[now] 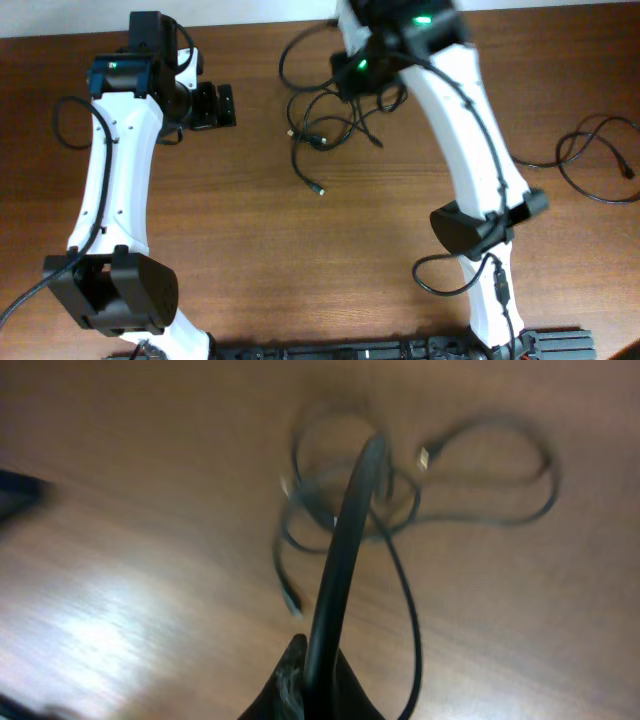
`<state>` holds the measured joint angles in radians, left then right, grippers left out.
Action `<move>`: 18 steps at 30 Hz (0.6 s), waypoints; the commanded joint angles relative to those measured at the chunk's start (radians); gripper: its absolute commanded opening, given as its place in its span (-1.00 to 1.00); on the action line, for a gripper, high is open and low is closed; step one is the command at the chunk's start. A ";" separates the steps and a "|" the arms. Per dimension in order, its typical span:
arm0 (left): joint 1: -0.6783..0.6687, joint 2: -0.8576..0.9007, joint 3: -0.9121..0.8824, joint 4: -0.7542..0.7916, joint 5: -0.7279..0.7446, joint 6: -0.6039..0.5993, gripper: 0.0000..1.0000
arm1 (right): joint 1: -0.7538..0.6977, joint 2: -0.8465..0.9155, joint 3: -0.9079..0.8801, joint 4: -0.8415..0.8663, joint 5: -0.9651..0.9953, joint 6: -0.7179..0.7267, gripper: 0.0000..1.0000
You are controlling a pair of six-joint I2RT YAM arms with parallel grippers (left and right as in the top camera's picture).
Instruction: Untangle cables
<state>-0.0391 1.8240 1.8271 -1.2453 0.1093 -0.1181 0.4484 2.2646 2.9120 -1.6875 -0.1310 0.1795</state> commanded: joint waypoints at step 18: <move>-0.343 0.372 0.000 0.251 0.261 0.141 1.00 | -0.052 -0.143 0.143 -0.011 0.326 0.039 -0.92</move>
<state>-0.3702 2.1181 1.8271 -1.0004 0.3569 0.0055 0.4335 2.1151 3.0612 -1.6924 0.1528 0.2100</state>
